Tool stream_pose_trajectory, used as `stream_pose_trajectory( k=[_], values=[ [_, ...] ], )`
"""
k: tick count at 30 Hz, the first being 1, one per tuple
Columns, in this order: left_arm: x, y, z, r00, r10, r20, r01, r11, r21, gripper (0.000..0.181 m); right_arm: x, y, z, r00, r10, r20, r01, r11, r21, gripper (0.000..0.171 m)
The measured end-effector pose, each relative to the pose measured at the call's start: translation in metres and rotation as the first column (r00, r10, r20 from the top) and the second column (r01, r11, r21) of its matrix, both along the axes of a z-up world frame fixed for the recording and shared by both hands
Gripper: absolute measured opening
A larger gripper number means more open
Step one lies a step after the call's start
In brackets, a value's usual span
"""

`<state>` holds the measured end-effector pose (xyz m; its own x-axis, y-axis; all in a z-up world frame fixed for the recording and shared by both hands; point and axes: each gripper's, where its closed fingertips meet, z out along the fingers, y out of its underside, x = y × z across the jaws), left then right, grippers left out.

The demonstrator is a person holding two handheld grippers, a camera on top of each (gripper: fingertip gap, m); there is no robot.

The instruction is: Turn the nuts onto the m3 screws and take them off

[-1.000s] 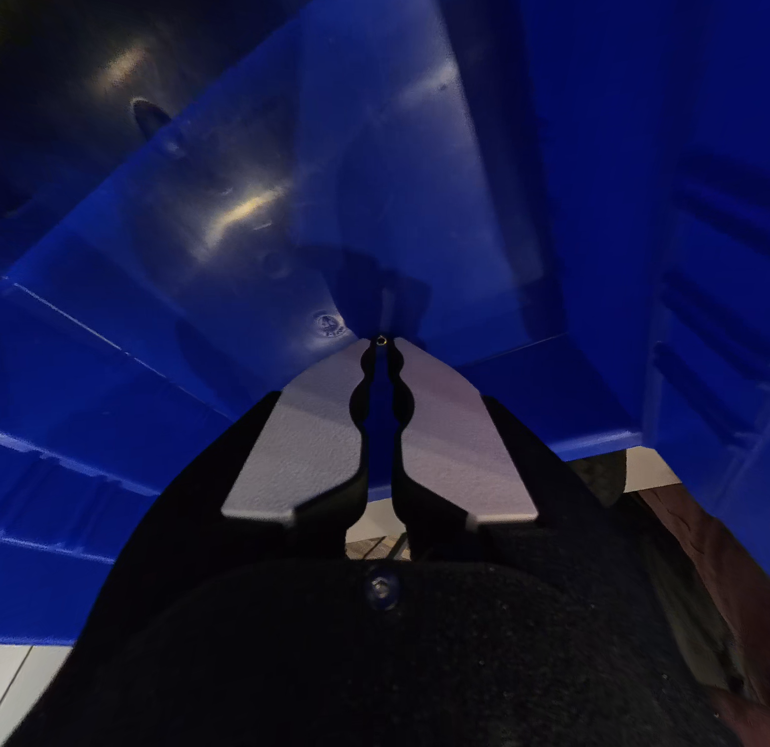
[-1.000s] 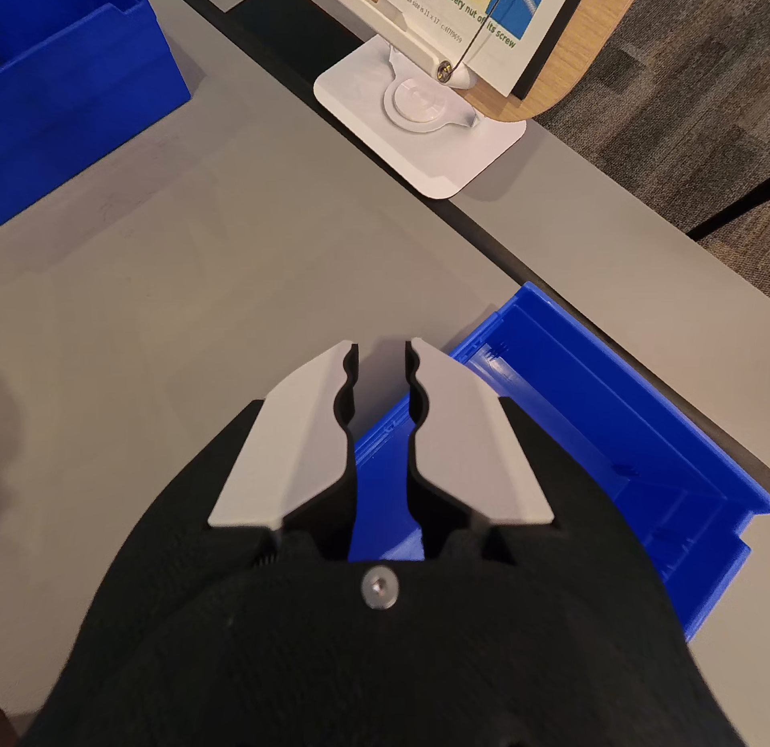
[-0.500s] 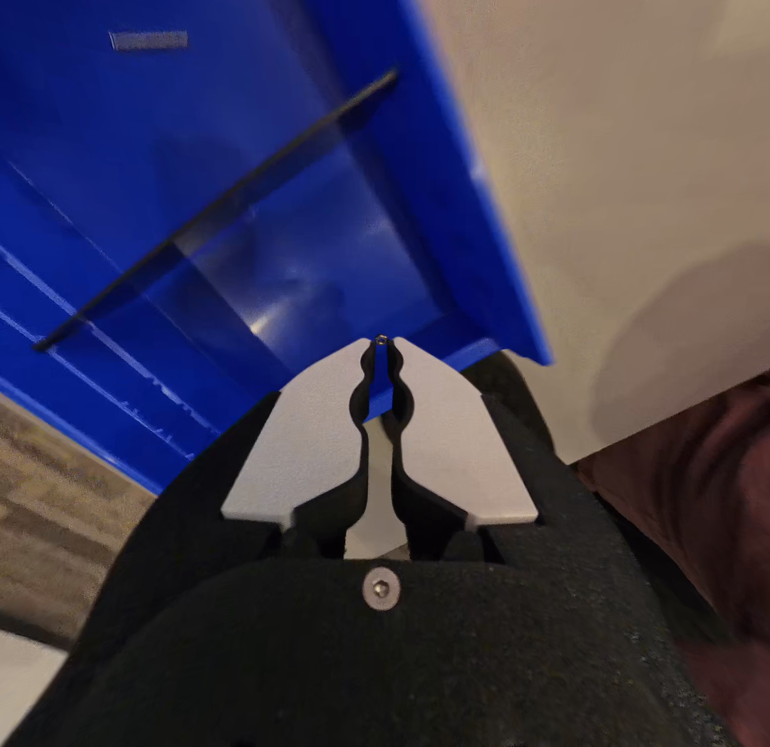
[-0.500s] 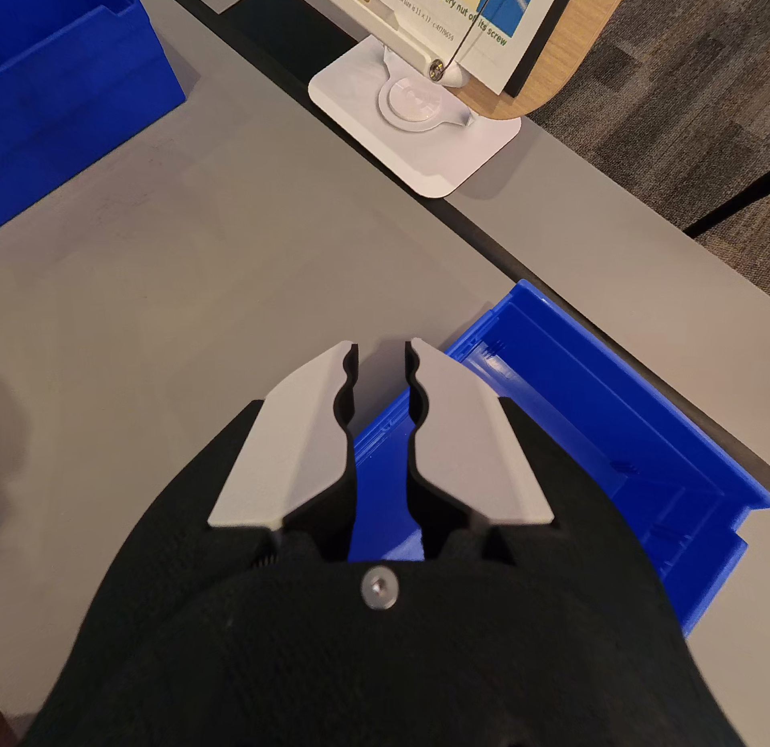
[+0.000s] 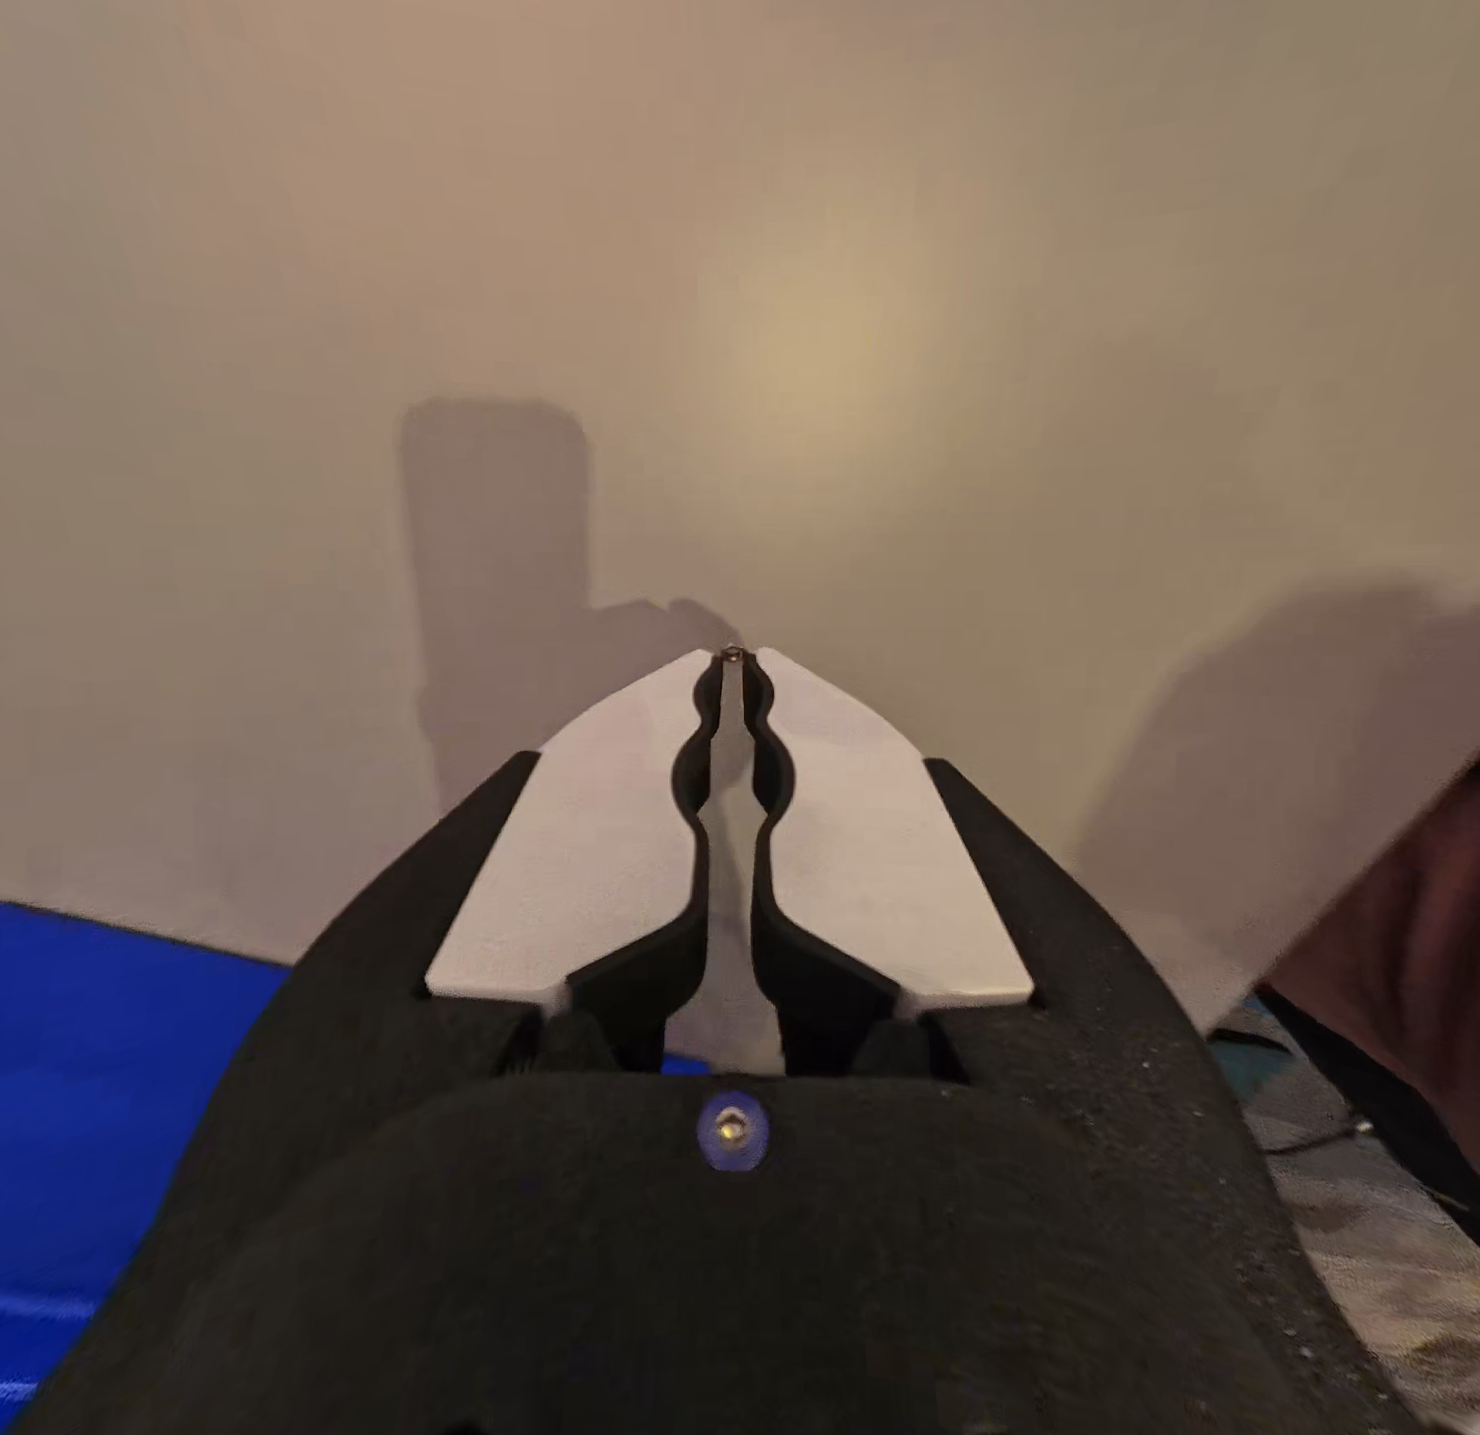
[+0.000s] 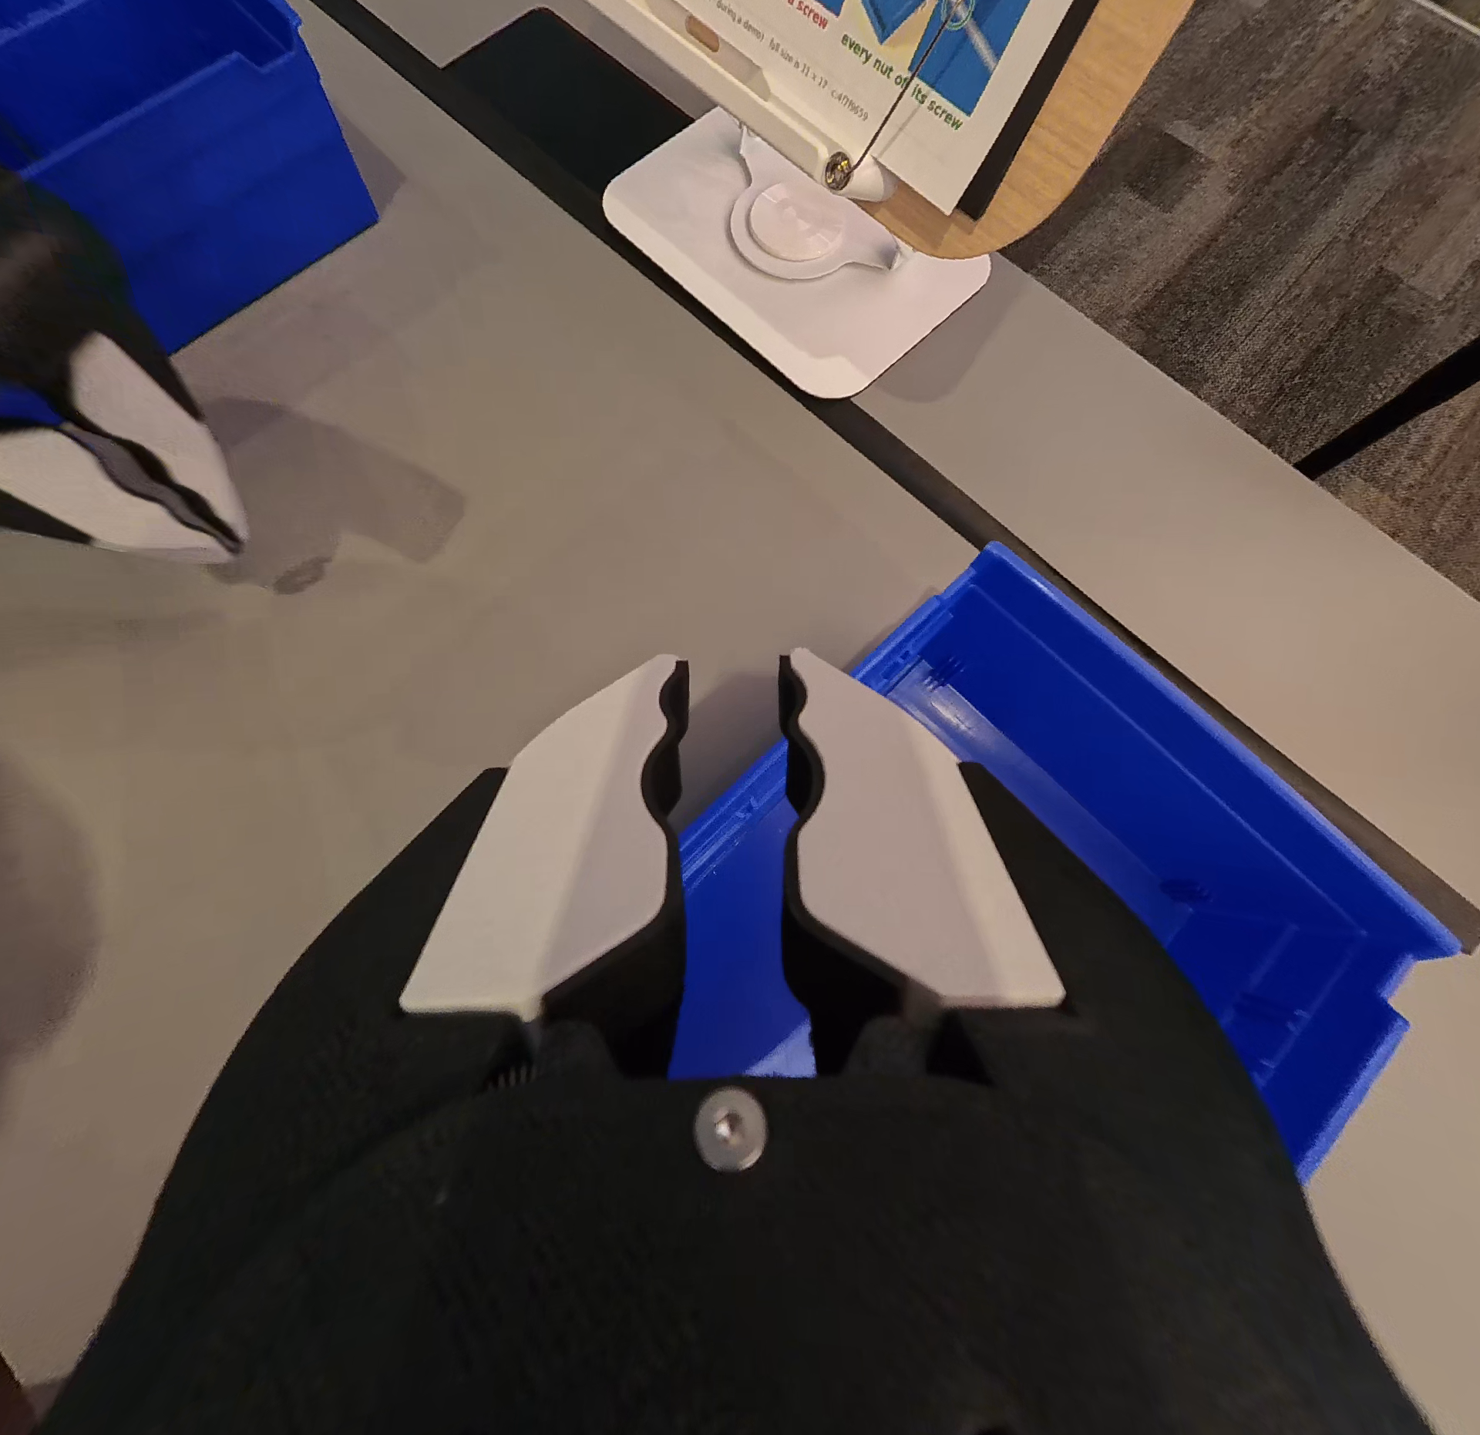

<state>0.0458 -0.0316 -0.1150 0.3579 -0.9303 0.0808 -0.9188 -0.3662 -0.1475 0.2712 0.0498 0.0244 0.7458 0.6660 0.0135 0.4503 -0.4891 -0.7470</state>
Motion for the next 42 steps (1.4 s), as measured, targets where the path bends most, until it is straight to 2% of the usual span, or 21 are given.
stream_pose_trajectory(
  k=[6,17,18,21,24,27,29,32,35,39,41,42],
  values=[
    [0.003,0.02,-0.037,0.994,-0.041,-0.098,0.042,0.999,0.008,0.005,0.01,-0.002,0.009,0.999,-0.012,-0.036,0.013,1.0,0.02,0.022],
    [0.003,0.023,-0.049,0.993,-0.049,-0.104,0.046,0.998,-0.034,0.007,0.013,-0.002,0.009,0.999,-0.008,-0.049,0.009,1.0,0.013,0.023],
    [0.004,0.023,-0.048,0.995,-0.044,-0.094,0.041,0.999,-0.033,0.014,0.013,-0.002,0.009,0.999,-0.007,-0.049,0.008,1.0,0.012,0.023],
    [0.01,0.023,-0.032,1.0,-0.017,-0.008,0.016,0.998,-0.054,0.019,0.013,-0.003,0.011,0.998,-0.003,-0.058,0.004,1.0,0.018,0.022],
    [0.004,0.031,0.008,0.996,0.032,0.087,-0.031,0.999,-0.013,0.019,0.015,-0.004,0.013,0.997,-0.004,-0.072,0.005,1.0,0.027,0.022],
    [-0.032,0.049,0.062,0.985,0.108,0.135,-0.121,0.988,0.099,0.019,0.017,-0.004,0.016,0.996,-0.007,-0.085,0.01,0.999,0.034,0.022],
    [-0.073,0.063,0.093,0.974,0.189,0.128,-0.208,0.965,0.16,0.022,0.018,-0.004,0.018,0.996,-0.01,-0.094,0.014,0.999,0.04,0.022],
    [-0.153,0.087,0.115,0.921,0.384,0.067,-0.389,0.894,0.222,0.023,0.019,-0.002,0.018,0.995,-0.017,-0.095,0.021,0.999,0.044,0.022],
    [-0.215,0.105,0.103,0.813,0.581,0.041,-0.578,0.796,0.179,0.023,0.02,0.001,0.014,0.996,-0.034,-0.079,0.037,0.999,0.035,0.022],
    [-0.249,0.12,0.059,0.668,0.744,0.031,-0.744,0.668,0.014,0.025,0.018,0.005,0.005,0.998,-0.042,-0.054,0.043,0.999,0.009,0.022],
    [-0.256,0.129,0.038,0.651,0.759,0.011,-0.759,0.651,-0.018,0.025,0.017,0.006,0.0,0.998,-0.041,-0.045,0.041,0.999,-0.004,0.022],
    [-0.258,0.134,0.028,0.681,0.732,-0.003,-0.732,0.681,-0.001,0.025,0.015,0.007,-0.002,0.998,-0.037,-0.042,0.036,0.999,-0.01,0.022]
  ],
)
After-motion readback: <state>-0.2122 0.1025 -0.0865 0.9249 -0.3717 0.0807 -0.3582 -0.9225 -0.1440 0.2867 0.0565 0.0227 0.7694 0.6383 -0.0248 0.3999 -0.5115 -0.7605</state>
